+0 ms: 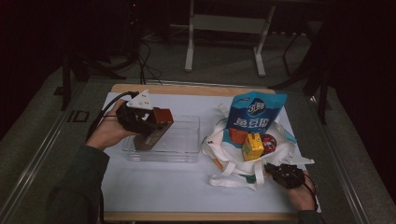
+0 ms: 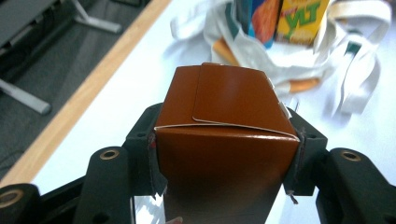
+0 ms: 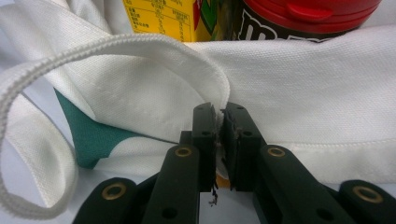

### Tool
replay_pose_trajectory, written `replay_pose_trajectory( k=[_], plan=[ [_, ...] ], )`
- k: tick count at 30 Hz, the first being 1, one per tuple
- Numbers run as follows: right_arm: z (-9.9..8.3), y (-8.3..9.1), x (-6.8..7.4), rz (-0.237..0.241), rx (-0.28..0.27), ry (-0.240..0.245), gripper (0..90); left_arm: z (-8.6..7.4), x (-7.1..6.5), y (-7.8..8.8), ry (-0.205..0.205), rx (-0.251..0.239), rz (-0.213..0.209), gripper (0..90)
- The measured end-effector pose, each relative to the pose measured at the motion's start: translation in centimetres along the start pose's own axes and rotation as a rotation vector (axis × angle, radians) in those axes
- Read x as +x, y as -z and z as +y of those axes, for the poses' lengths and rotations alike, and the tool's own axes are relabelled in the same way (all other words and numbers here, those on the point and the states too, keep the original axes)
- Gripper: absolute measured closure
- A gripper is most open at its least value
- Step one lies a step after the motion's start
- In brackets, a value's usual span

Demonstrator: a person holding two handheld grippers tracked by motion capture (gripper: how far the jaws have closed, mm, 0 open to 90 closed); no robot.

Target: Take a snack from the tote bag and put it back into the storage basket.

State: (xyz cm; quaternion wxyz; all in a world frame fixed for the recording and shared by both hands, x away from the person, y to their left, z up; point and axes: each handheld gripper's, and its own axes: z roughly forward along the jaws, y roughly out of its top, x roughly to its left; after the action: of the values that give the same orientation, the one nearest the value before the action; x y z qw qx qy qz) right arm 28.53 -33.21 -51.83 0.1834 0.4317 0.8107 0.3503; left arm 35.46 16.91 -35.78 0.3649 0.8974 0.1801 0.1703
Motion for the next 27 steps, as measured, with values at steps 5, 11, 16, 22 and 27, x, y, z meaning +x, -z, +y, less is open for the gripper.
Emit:
replay_pose_trajectory(
  k=[5, 11, 16, 22, 27],
  plan=[
    [0.0, 0.0, 0.0, 0.003, 0.000, -0.002, 83.1, -0.6, 0.1, -1.9, 0.015, 0.058, -0.027, 42.6],
    [0.0, 0.0, 0.0, 0.002, -0.002, -0.002, 83.0, -0.9, 0.2, -3.7, 0.060, 0.020, -0.063, 41.3],
    [0.0, 0.0, 0.0, 0.004, -0.002, -0.003, 83.0, -0.9, 0.1, -5.2, 0.105, -0.029, -0.144, 38.2],
    [-0.1, 0.0, -0.1, 0.005, -0.003, -0.003, 83.0, -0.5, -0.6, -7.4, 0.111, -0.007, -0.199, 36.0],
    [0.0, 0.0, -0.1, 0.004, -0.002, -0.002, 83.0, -0.1, -1.3, -8.9, 0.103, 0.017, -0.207, 35.1]
  ],
)
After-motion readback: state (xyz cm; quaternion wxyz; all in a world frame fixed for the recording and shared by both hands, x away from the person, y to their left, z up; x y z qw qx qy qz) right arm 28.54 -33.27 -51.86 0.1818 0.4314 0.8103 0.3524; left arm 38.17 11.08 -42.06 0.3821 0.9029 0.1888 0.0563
